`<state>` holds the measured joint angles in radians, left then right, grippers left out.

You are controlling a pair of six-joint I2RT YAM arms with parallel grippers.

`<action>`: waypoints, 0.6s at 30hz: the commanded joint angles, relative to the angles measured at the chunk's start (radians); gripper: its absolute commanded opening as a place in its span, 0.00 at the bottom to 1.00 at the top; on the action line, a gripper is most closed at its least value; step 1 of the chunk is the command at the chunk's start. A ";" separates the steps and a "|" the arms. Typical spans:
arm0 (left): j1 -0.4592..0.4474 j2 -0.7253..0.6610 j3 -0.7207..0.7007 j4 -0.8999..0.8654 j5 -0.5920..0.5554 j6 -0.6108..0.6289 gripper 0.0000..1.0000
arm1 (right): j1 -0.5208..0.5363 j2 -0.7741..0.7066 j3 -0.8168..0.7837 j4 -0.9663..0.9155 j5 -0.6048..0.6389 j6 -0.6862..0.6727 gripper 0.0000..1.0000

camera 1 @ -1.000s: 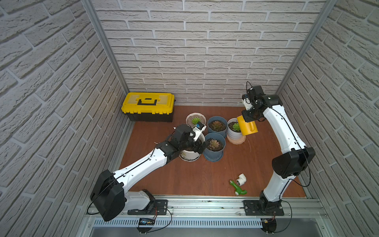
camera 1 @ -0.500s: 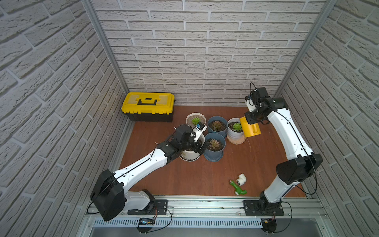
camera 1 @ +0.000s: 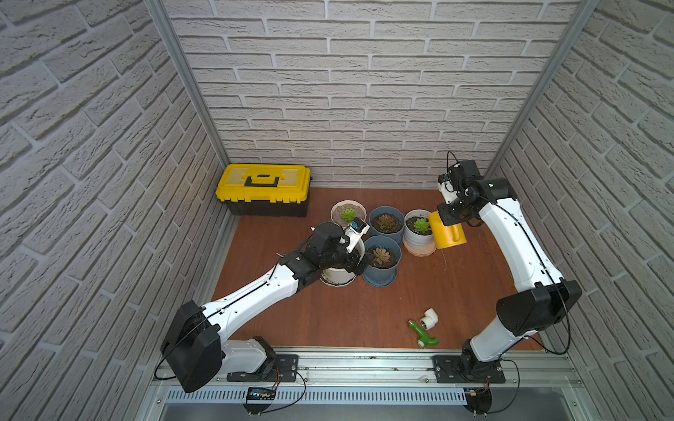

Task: Water the succulent around the soil edge
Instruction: Water the soil of the potted plant with water.

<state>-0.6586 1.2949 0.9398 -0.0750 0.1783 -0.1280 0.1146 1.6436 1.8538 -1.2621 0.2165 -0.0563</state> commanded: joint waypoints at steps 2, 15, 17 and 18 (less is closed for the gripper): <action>-0.009 0.010 -0.009 0.052 0.012 -0.003 0.99 | -0.004 -0.060 -0.020 0.011 0.003 0.018 0.02; -0.016 0.006 -0.007 0.053 0.010 -0.004 0.98 | 0.011 -0.116 -0.080 -0.002 -0.034 0.022 0.03; -0.017 0.006 -0.007 0.055 0.011 -0.004 0.99 | 0.014 -0.121 -0.084 -0.004 -0.039 0.021 0.03; -0.016 0.007 -0.007 0.054 0.010 -0.004 0.99 | 0.016 -0.123 -0.085 -0.005 -0.045 0.022 0.03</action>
<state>-0.6674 1.2991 0.9398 -0.0742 0.1791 -0.1284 0.1223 1.5600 1.7779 -1.2705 0.1864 -0.0547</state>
